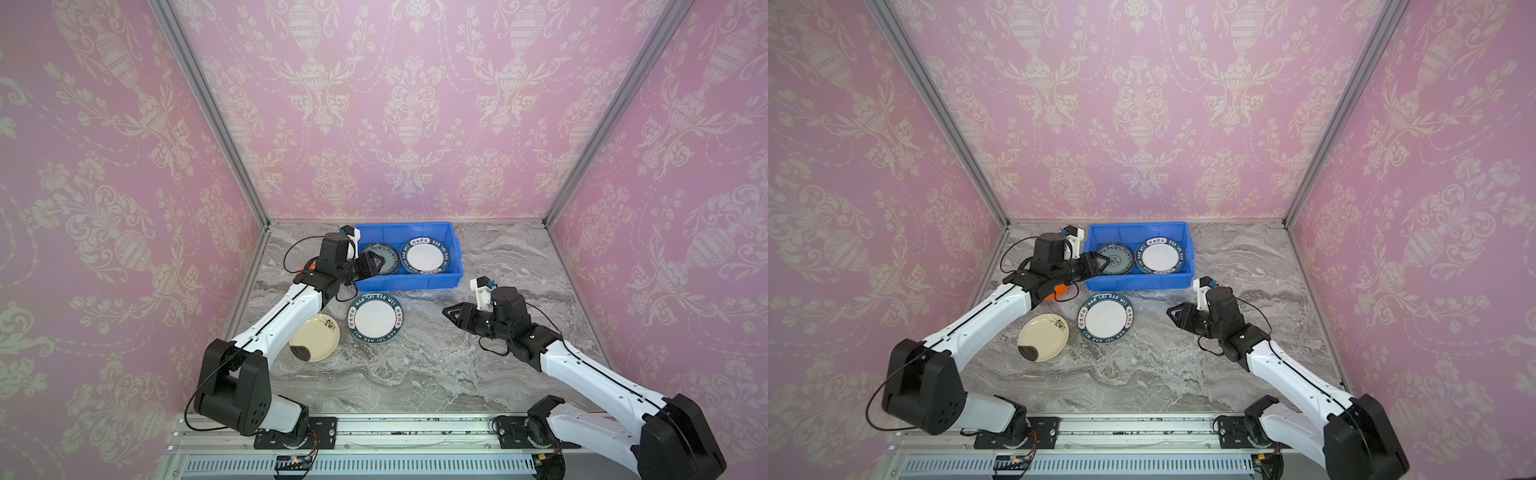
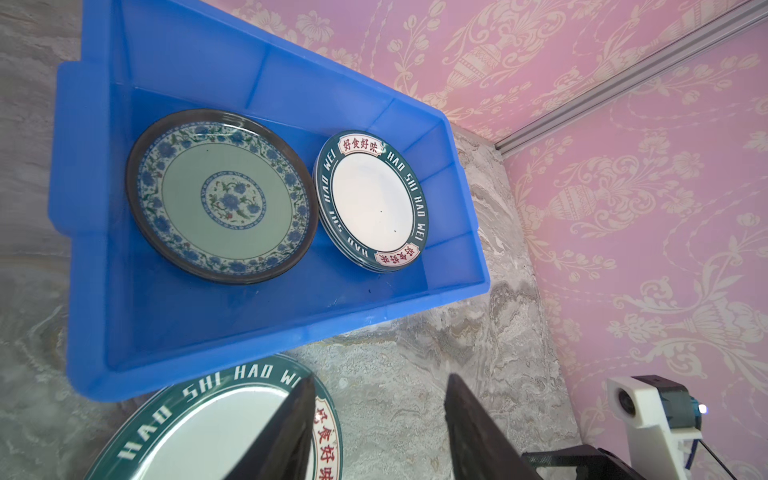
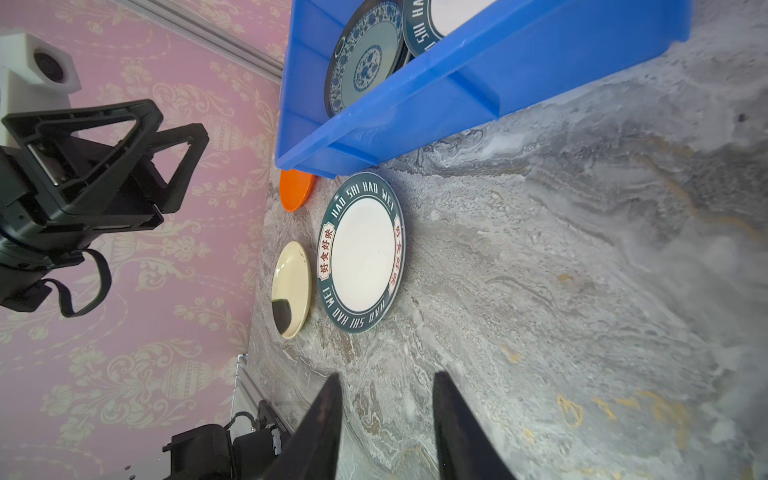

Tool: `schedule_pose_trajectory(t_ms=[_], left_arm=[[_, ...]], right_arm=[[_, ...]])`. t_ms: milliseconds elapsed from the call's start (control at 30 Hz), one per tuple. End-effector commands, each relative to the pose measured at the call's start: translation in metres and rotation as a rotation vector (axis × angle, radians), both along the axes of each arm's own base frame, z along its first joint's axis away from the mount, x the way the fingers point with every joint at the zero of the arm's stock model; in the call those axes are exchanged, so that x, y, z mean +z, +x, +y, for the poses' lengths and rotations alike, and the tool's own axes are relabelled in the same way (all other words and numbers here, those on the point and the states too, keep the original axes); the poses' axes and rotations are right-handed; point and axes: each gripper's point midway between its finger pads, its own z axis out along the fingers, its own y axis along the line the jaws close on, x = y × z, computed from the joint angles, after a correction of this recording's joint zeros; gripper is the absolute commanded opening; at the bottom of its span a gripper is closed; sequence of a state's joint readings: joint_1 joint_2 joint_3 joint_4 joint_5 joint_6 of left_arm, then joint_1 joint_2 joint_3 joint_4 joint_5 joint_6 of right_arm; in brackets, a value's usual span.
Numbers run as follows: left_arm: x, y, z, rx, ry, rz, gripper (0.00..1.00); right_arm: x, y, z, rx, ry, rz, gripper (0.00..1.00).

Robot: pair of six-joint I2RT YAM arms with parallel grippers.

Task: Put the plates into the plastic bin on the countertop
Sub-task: 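Withdraw the left gripper from the bin while the right gripper reaches the table plate, then grasp the rim of the green-rimmed table plate with the right gripper and tilt it up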

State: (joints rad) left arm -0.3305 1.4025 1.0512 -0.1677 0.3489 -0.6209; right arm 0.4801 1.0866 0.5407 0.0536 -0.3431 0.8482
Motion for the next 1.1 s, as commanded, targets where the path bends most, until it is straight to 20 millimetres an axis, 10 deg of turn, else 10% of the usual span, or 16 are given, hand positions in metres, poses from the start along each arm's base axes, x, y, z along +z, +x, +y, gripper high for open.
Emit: schedule_pose_trajectory(t_ms=[0,600,1067], left_arm=[[-0.013,-0.021,0.015,0.034,0.068,0.042,0.49],[-0.078,-0.057,0.023,0.028,0.066,0.170,0.53],[-0.079,-0.053,0.015,0.012,0.017,0.178,0.52]], right_arm=[[-0.010,0.001,0.013,0.045,0.001,0.002,0.35],[-0.055,0.032,0.077,0.188,0.096,0.113,0.36],[-0.091,0.046,0.112,0.196,0.202,0.208,0.28]])
